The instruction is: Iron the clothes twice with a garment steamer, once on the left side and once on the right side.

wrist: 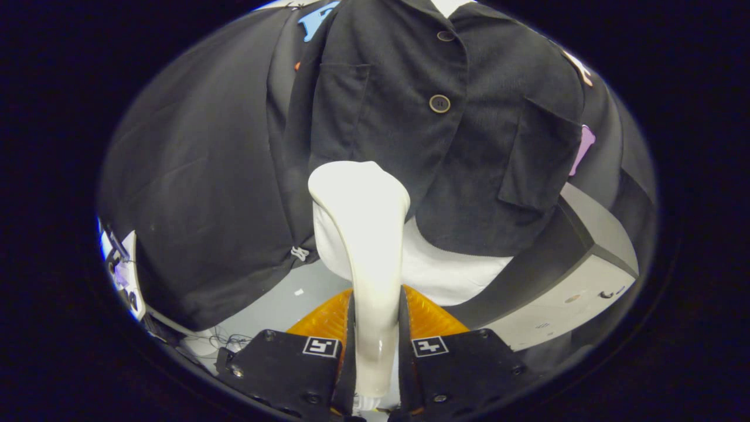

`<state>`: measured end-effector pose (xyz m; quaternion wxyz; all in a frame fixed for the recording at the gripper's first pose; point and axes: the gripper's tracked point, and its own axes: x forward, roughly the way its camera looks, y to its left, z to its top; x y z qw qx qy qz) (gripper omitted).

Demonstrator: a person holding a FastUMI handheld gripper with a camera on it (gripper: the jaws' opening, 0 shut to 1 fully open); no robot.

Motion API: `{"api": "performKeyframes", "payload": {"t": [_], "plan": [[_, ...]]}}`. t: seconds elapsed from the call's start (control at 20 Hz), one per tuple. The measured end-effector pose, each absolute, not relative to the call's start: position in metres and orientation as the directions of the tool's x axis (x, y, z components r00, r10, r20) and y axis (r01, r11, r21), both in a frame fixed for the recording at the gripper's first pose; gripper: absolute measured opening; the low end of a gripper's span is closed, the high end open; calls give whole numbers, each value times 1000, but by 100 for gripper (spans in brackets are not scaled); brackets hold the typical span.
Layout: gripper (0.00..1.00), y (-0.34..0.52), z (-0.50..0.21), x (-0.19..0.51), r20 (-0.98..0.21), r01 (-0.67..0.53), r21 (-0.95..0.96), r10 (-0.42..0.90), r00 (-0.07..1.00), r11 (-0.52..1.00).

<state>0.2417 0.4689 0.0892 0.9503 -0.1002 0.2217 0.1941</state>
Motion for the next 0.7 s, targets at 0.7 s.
{"api": "performKeyframes", "payload": {"t": [0.7], "plan": [[32,440,111,204,-380,-457,-36,411,829,889]]}}
